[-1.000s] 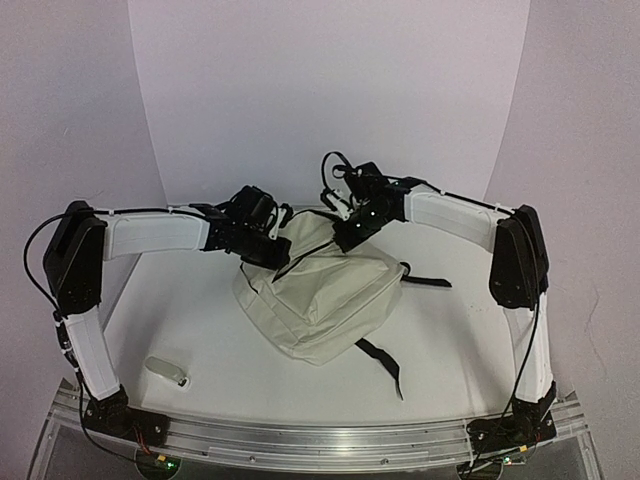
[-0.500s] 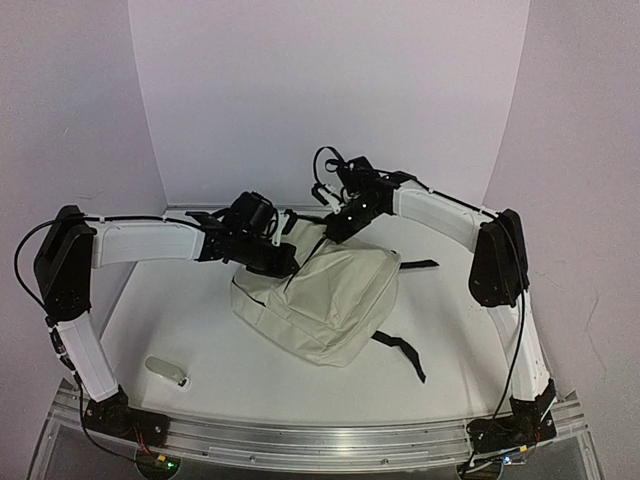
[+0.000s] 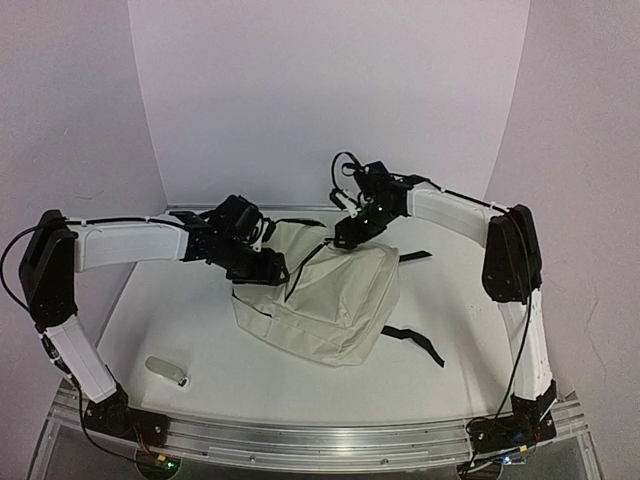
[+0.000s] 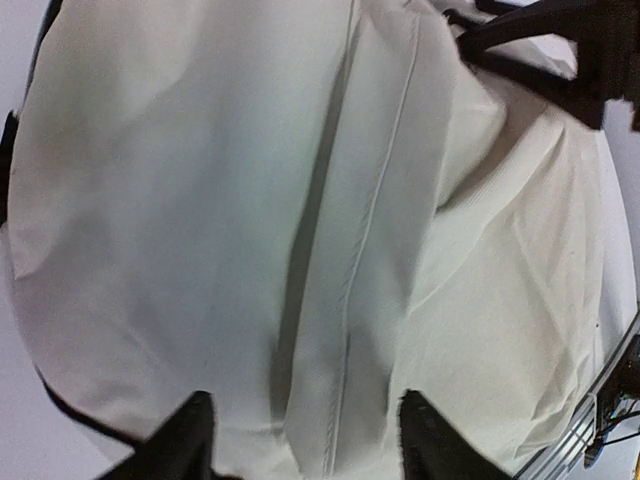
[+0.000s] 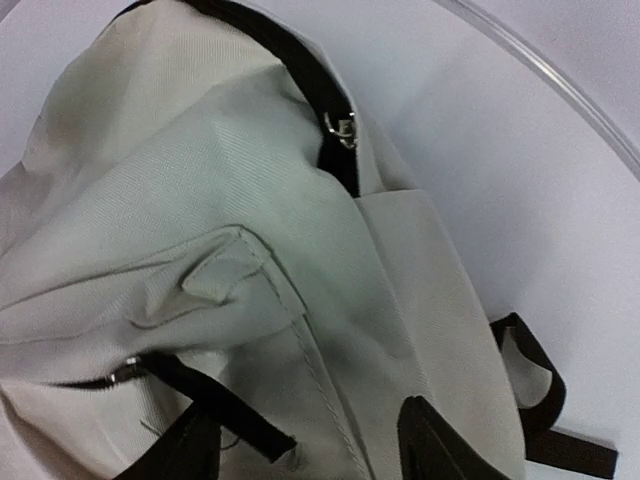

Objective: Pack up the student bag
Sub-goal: Unzip the student bag at the center of the board.

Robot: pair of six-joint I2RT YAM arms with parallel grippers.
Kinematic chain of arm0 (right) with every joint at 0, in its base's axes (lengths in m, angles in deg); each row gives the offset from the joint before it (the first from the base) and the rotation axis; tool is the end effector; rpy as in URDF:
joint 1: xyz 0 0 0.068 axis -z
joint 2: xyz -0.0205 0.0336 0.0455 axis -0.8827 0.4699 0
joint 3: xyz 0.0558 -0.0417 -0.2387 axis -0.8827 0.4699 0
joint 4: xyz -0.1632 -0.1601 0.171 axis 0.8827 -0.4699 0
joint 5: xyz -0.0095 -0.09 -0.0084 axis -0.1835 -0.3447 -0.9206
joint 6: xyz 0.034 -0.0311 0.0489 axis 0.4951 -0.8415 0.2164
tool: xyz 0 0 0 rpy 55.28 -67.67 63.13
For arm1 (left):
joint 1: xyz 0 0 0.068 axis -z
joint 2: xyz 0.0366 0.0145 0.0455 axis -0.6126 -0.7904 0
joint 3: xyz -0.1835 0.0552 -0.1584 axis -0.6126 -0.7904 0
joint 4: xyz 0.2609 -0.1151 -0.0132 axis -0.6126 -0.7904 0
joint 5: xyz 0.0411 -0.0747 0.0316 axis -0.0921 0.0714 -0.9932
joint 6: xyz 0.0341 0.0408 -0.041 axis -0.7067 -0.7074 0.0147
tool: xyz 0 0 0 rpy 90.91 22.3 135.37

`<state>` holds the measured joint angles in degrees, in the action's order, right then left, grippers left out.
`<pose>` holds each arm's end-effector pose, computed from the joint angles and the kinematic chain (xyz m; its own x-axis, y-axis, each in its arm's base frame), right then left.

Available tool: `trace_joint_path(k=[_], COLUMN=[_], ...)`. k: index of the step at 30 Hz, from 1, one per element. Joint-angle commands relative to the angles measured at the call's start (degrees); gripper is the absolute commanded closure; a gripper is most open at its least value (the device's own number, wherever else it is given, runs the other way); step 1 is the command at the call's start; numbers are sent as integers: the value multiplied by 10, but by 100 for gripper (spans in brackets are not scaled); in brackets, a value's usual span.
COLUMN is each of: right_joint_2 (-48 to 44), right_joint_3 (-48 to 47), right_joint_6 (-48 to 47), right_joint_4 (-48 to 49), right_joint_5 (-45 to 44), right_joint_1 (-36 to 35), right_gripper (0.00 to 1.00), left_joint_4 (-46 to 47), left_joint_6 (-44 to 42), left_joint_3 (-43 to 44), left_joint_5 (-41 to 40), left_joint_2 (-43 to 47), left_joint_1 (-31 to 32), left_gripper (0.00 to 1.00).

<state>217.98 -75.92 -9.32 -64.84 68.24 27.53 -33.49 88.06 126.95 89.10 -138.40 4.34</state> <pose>0.4340 0.3109 0.1976 -0.5254 -0.5363 -0.6605 -0.7491 0.6597 0.0603 0.2900 -0.2700 0.1830 -0.8439 0.1547 -0.5138 0.3752 0.8546 -0.3590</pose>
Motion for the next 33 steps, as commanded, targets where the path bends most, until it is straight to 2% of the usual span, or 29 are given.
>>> trace_joint_path(k=[1, 6, 13, 18, 26, 33], right_joint_2=[-125, -165, -170, -168, -171, -167], right_joint_3=[32, 79, 127, 142, 149, 147], right_joint_6=[16, 44, 46, 42, 40, 44], right_joint_4=[10, 7, 4, 4, 4, 4], right_joint_5=[42, 123, 174, 181, 191, 200], right_joint_1=[3, 3, -11, -14, -14, -14], right_gripper=[25, 19, 18, 18, 18, 18], left_joint_4=[-151, -295, -436, -497, -541, -557], left_joint_6=[-11, 32, 107, 131, 113, 134], left_joint_3=[-4, -30, -62, -84, -118, -113], left_joint_5=[4, -31, -58, -58, -78, -122], left_joint_2=[80, 120, 129, 128, 112, 24], left_joint_1=[0, 2, 42, 81, 111, 137], left_gripper=[2, 0, 0, 0, 0, 0])
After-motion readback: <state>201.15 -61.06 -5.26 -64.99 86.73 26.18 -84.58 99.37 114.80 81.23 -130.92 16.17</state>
